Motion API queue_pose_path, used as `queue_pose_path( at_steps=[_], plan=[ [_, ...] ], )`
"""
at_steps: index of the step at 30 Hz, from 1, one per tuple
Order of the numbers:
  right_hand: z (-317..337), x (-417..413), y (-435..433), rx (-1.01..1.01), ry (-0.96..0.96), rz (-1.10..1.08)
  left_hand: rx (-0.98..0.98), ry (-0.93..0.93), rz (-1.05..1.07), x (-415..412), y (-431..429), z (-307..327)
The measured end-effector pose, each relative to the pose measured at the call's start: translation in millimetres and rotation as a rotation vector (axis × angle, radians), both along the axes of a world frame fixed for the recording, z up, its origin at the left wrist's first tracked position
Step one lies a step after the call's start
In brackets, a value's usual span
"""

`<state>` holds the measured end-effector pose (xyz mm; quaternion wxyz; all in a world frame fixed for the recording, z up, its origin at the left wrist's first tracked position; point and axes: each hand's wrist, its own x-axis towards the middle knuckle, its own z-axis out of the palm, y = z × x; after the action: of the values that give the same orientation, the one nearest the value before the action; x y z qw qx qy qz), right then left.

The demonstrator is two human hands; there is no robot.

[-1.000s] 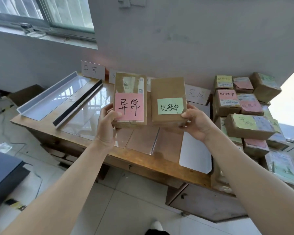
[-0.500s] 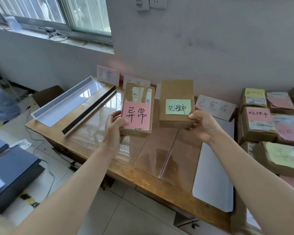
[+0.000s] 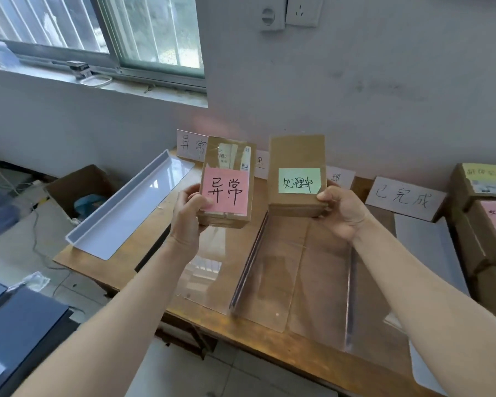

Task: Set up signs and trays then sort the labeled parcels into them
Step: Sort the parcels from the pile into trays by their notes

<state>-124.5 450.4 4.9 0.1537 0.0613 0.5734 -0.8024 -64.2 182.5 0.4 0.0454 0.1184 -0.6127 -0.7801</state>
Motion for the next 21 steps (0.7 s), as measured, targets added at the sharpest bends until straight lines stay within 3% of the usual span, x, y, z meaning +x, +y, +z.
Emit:
queue_pose_path(
  at_steps=[14, 21],
  plan=[
    [-13, -58, -96, 0.009, -0.098, -0.004, -0.029, -0.070, -0.034, -58, -103, -20],
    [-23, -84, -145, 0.055, -0.138, -0.033, -0.064, -0.228, 0.049, -98, -181, -43]
  ],
)
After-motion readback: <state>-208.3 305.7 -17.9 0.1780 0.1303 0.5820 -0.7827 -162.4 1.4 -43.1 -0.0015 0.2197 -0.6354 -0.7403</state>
